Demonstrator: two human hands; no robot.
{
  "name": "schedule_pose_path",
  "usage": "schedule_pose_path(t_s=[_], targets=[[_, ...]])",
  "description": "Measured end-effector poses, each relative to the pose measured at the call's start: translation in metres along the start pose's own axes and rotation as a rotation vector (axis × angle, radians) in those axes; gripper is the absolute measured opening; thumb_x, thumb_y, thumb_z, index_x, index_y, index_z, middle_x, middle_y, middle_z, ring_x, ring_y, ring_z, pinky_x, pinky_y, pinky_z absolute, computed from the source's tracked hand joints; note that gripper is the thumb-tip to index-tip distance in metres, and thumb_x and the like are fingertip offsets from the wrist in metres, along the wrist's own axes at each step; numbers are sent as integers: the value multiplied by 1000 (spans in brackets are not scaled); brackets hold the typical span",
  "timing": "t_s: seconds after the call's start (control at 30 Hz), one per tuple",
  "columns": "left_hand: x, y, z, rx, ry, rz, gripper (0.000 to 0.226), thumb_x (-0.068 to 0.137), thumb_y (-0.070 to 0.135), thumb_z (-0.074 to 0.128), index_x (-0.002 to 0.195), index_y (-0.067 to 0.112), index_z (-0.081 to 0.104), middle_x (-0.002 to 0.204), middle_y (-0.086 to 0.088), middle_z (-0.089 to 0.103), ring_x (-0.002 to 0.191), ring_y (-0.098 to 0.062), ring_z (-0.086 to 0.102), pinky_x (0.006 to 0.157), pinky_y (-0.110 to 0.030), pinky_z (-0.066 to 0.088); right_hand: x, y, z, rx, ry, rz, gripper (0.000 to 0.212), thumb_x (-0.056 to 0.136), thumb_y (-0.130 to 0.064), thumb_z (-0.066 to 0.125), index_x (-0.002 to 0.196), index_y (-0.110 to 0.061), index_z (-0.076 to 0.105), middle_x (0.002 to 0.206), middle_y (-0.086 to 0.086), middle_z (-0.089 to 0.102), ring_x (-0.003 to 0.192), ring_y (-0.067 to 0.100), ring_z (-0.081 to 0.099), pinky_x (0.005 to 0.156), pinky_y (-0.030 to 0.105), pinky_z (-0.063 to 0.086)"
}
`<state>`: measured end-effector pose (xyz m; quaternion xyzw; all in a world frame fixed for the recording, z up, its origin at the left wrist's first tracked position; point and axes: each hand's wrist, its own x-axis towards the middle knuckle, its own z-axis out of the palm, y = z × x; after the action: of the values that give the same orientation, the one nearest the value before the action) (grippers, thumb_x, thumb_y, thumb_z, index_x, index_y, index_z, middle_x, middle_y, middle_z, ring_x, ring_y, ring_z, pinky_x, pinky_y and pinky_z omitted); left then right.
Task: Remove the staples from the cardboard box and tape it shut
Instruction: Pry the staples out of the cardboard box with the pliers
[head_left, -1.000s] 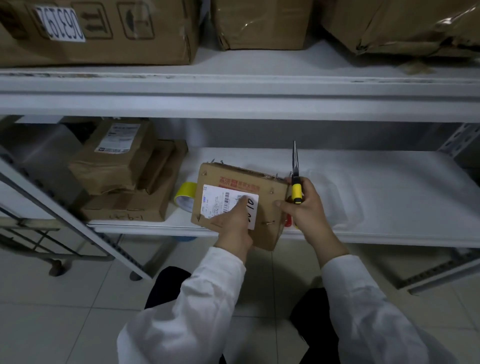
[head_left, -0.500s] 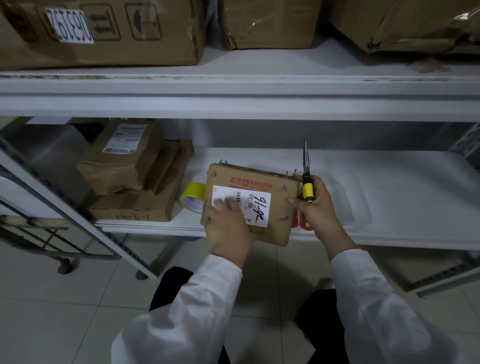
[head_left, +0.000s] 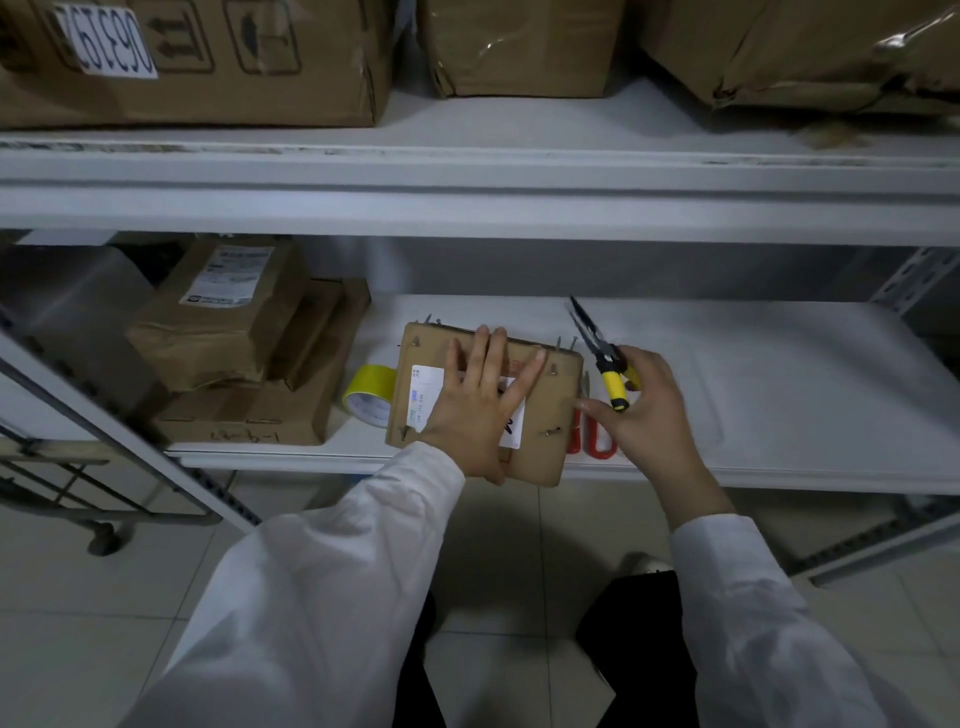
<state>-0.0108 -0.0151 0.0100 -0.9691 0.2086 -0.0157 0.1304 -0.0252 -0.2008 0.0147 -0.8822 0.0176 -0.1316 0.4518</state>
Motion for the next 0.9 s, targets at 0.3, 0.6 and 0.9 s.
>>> schedule_pose_path(t_s=[0.3, 0.6, 0.9], targets=[[6, -3, -5, -47, -19, 22, 137, 60, 63, 74, 146, 16, -22, 154, -24, -15, 142, -42, -15, 114, -57, -5, -13, 31, -36, -792, 116, -364, 70, 44, -39, 92, 106, -17, 67, 98, 7, 67, 84, 35, 61, 74, 41, 44], [8, -4, -6, -71, -36, 24, 137, 60, 62, 75, 146, 18, -22, 154, -22, -17, 142, -41, -17, 113, -56, -7, -10, 28, -24, -864, 141, -416, 68, 44, -33, 94, 105, -16, 68, 96, 9, 67, 84, 34, 63, 75, 43, 47], [12, -5, -6, -64, -47, 31, 139, 59, 64, 75, 145, 18, -24, 154, -21, -18, 142, -41, -18, 115, -57, -5, -14, 37, -20, -840, 263, -405, 66, 47, -35, 92, 106, -16, 66, 97, 9, 66, 84, 34, 62, 75, 42, 47]])
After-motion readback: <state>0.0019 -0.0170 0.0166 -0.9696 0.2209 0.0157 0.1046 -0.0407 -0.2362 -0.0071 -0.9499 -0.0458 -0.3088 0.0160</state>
